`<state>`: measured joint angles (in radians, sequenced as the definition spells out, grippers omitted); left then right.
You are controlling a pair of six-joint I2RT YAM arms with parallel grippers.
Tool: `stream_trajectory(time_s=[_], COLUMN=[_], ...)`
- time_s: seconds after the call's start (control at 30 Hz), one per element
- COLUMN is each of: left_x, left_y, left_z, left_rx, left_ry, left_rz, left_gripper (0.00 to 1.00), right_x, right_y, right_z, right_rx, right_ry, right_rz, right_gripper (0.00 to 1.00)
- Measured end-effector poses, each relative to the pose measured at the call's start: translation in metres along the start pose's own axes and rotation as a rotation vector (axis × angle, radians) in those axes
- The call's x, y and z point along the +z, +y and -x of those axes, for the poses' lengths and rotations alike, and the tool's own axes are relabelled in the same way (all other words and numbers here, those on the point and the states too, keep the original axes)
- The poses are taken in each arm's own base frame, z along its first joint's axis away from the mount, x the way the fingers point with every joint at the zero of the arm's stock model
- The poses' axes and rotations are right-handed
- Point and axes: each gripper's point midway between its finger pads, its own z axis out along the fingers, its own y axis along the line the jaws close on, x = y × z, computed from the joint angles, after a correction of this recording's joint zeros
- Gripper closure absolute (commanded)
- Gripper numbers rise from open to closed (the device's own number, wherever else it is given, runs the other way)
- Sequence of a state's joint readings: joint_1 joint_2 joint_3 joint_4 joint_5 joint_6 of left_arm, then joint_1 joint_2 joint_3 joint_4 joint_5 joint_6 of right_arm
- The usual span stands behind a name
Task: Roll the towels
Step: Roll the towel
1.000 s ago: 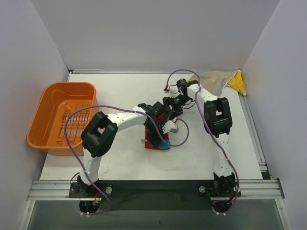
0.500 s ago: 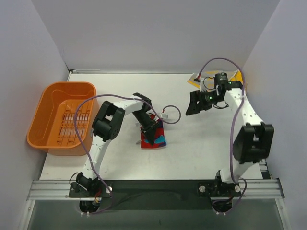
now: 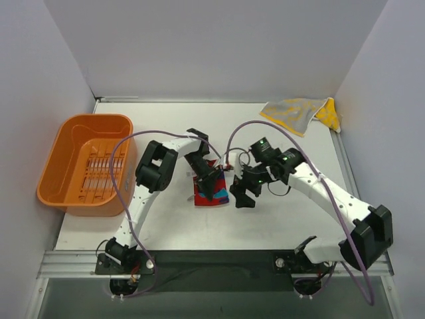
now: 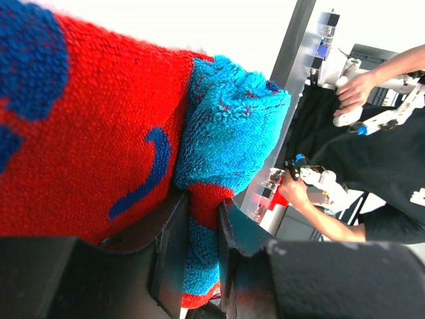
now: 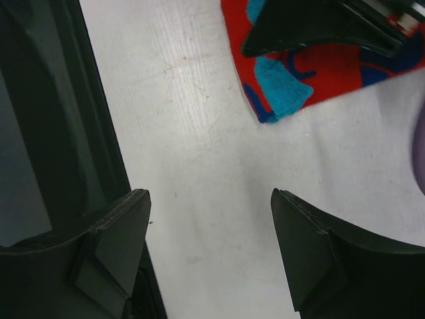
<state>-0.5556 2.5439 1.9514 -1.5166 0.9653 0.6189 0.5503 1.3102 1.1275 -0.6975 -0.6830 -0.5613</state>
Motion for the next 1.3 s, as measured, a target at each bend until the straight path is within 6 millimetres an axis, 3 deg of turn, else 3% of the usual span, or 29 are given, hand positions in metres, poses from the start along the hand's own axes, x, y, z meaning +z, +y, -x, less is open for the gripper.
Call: stream_trajectory(time_s=[0.13, 0.4, 0.63, 0.73, 0.87, 0.97, 1.03, 1.3], left_x=[0.000, -0.001, -0.002, -0.003, -0.004, -0.007, -0.009, -0.030], left_y=[0.001, 0.001, 0.002, 0.003, 0.004, 0.005, 0.006, 0.011], left_z=[0.001, 0.001, 0.002, 0.002, 0.002, 0.003, 0.003, 0.007], left_rx=[-0.014, -0.015, -0.017, -0.028, -0.039, -0.044, -0.047, -0.032], left_ry=[0.010, 0.012, 0.012, 0.010, 0.005, -0.003, -0.014, -0.116], left_rz=[-0.008, -0.006, -0.004, -0.006, -0.006, -0.006, -0.010, -0.003], left_gripper=[0.67, 0.64, 0.62, 0.62, 0.61, 0.61, 0.60, 0.52], right_x=[0.041, 0.105, 0.127, 0.141, 0.159, 0.159, 0.159, 0.159], right_y=[0.007, -0.026, -0.032, -0.035, -0.037, -0.039, -0.040, -0.039], right_z=[-0.006, -0.001, 0.001, -0.007, -0.023, -0.022, -0.021, -0.018], right_rx=[-0.145, -0.293, -0.377, -0.376, -0.356, -0.339, -0.327, -0.295], right_ry=[0.085, 0.145, 0.124, 0.140, 0.178, 0.165, 0.155, 0.122], right_rz=[0.003, -0.045, -0.014, 0.011, 0.046, 0.065, 0.076, 0.142], right_gripper=[0.28, 0.28, 0.35, 0.47, 0.73, 0.93, 1.00, 1.00])
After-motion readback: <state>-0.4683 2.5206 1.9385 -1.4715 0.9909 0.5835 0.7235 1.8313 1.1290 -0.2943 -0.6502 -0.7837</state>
